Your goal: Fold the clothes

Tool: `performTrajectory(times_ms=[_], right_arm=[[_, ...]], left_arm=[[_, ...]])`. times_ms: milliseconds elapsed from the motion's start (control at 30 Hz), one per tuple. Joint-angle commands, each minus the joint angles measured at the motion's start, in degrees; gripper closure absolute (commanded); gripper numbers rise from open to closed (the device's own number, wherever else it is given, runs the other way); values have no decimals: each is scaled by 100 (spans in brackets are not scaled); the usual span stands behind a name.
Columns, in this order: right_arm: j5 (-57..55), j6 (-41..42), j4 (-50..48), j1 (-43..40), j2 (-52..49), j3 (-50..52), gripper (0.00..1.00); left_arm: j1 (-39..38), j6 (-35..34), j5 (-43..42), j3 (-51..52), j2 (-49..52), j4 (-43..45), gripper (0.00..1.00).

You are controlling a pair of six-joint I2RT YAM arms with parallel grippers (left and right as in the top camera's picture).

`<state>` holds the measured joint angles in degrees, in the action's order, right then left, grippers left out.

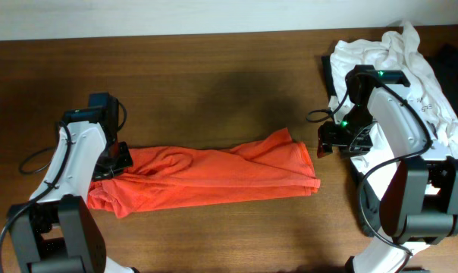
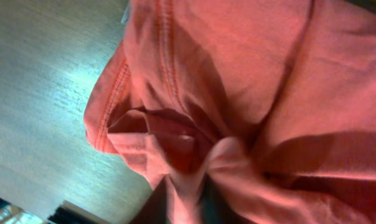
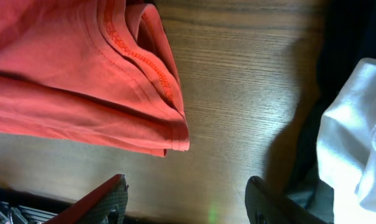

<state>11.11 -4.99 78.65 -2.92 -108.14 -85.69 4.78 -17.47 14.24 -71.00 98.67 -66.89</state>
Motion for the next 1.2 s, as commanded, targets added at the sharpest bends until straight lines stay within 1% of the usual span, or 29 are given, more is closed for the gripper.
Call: performTrajectory(times_ms=[0, 33, 67, 167, 233, 300, 333, 400, 567, 767, 833, 867, 900, 933, 967, 1033, 1100, 1167], right_arm=[[81, -140, 155, -7, 94, 76, 36], [118, -240, 190, -7, 94, 140, 35], [162, -284, 186, -7, 94, 216, 35], [533, -557, -103, -7, 94, 608, 36], [697, -573, -492, -7, 94, 931, 30], [728, -575, -820, -7, 94, 1176, 26], [837, -577, -1003, -7, 94, 1303, 21], [1132, -577, -1353, -7, 92, 1554, 16], [1954, -570, -2229, 76, 90, 2085, 17], [1967, -522, -2734, 579, 42, 2131, 18], [1838, -258, -2940, 756, -52, 2131, 23], [1740, -122, -3010, 811, -103, 2131, 32], [1620, 2, -3062, 850, -136, 2131, 48], [1482, 74, -3121, 868, -164, 2129, 76], [1362, 125, -3145, 855, -164, 2127, 96], [1108, 125, -2951, 748, -149, 1982, 96], [605, 190, -2511, 538, -131, 1635, 96], [28, 275, -1845, 177, -118, 973, 96]], left_arm=[[0, -92, -57, -17, -87, -70, 33], [0, -90, -55, -17, -87, -107, 30], [0, -90, -55, -20, -90, -125, 28], [0, -90, -57, -81, -101, -157, 29], [0, -92, -57, -223, -149, -201, 27], [0, -90, -55, -387, -214, -299, 23], [0, -90, -55, -483, -262, -363, 21], [0, -90, -52, -603, -348, -413, 19], [0, -92, -57, -640, -455, -411, 17], [0, -92, -63, -640, -452, -431, 16], [0, -92, -101, -640, -452, -474, 15], [0, -90, -101, -640, -452, -485, 15], [0, -92, -101, -640, -452, -498, 15], [0, -90, -98, -640, -452, -503, 15], [0, -90, -98, -640, -452, -501, 15], [0, -55, -96, -640, -452, -501, 15], [0, 44, -85, -640, -452, -501, 15], [26, 44, -76, -640, -452, -525, 14]])
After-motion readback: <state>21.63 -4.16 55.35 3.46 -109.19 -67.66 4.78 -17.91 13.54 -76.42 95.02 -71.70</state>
